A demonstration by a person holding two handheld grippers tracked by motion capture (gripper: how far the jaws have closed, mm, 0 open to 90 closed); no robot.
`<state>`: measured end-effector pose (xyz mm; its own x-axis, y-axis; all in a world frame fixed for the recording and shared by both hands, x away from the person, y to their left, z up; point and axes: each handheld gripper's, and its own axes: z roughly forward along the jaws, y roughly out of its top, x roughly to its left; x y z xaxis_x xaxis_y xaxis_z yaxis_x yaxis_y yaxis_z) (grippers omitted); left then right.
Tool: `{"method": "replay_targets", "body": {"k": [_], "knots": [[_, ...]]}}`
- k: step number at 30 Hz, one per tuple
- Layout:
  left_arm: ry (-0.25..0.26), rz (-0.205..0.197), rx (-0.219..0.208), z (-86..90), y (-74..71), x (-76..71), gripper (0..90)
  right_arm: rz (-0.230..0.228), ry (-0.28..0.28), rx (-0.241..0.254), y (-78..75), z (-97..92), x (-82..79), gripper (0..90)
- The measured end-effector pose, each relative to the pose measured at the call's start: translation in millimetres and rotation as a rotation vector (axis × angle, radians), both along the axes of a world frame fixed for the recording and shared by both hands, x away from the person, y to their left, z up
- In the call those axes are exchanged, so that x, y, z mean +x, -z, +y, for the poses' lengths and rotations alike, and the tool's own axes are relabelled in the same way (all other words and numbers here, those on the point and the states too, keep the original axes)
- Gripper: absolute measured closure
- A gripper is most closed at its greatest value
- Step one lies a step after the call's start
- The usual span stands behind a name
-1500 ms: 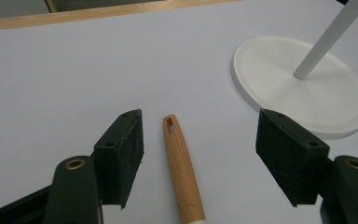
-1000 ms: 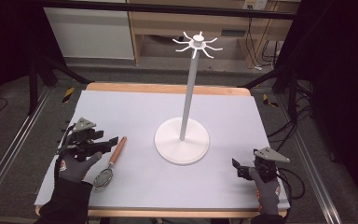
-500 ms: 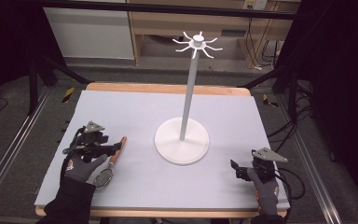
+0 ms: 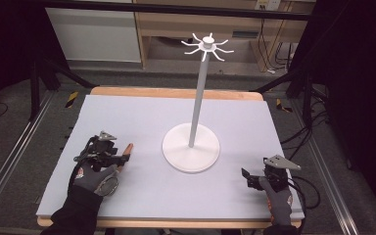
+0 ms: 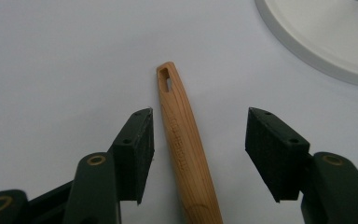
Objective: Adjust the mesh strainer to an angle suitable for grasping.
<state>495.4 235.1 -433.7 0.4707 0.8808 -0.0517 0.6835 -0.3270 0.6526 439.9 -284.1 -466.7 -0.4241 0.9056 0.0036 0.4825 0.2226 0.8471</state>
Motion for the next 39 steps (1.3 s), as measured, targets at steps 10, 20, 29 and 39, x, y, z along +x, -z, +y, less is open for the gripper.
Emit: {"method": "replay_targets", "body": {"k": [10,20,29,39], "knots": [[0.000,0.044,0.051,-3.0,14.3,2.8,46.0,0.004,-0.005,-0.013,1.6,0.6,0.8,5.5],[-0.017,0.080,0.076,-2.5,22.5,4.8,54.1,0.009,-0.006,-0.011,1.8,0.5,0.8,5.5],[-0.011,0.112,0.073,-3.6,25.1,5.1,57.8,0.008,-0.007,-0.017,2.5,0.2,1.2,5.5],[-0.029,0.145,0.058,-2.2,22.6,6.3,64.6,0.011,-0.006,-0.015,2.5,0.5,1.3,5.5]]}}
